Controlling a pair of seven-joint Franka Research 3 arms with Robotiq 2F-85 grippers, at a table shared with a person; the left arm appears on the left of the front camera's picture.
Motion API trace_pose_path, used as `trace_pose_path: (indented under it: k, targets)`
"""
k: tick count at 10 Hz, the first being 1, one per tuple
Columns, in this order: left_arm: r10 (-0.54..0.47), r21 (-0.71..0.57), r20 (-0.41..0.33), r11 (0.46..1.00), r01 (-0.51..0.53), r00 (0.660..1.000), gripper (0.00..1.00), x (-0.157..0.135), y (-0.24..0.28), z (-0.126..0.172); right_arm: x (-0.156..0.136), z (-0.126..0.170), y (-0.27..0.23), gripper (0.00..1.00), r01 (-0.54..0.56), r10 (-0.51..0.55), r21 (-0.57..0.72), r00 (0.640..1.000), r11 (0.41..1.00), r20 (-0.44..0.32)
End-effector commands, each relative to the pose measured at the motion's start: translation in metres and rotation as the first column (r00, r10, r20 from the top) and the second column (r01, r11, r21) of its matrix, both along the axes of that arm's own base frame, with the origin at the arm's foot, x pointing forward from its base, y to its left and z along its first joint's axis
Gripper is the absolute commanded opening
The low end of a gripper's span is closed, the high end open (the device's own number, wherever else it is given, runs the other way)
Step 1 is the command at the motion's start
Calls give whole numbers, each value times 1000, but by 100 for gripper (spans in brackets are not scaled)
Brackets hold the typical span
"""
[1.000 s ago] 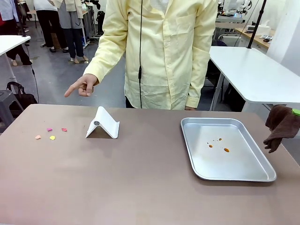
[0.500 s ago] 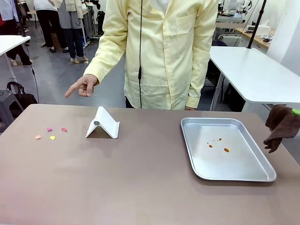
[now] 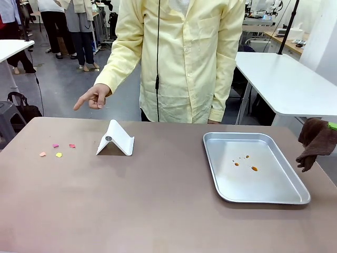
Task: Clean the surface of the table.
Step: If a person points to the right, clean the right side of the table with your right hand, and if they point to the left, clean the left side with your left hand.
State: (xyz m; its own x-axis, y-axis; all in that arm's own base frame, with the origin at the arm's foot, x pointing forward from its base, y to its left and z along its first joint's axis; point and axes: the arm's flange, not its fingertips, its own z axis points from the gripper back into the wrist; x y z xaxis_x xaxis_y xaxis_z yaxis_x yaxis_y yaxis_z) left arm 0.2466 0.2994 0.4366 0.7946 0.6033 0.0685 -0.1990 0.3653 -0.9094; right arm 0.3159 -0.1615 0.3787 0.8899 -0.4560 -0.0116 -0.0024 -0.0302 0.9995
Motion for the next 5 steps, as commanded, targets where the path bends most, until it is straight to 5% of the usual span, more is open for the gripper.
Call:
trace_pose_path:
  k: [1,5]
  targets:
    - [22,49,-126,999,-16,992,22,33,15,-18,1,8,3,0,23,-23,11,1000,1000,-15]
    - [30,62,-142,998,-22,989,22,83,13,-53,1,8,3,0,23,-23,11,1000,1000,-15]
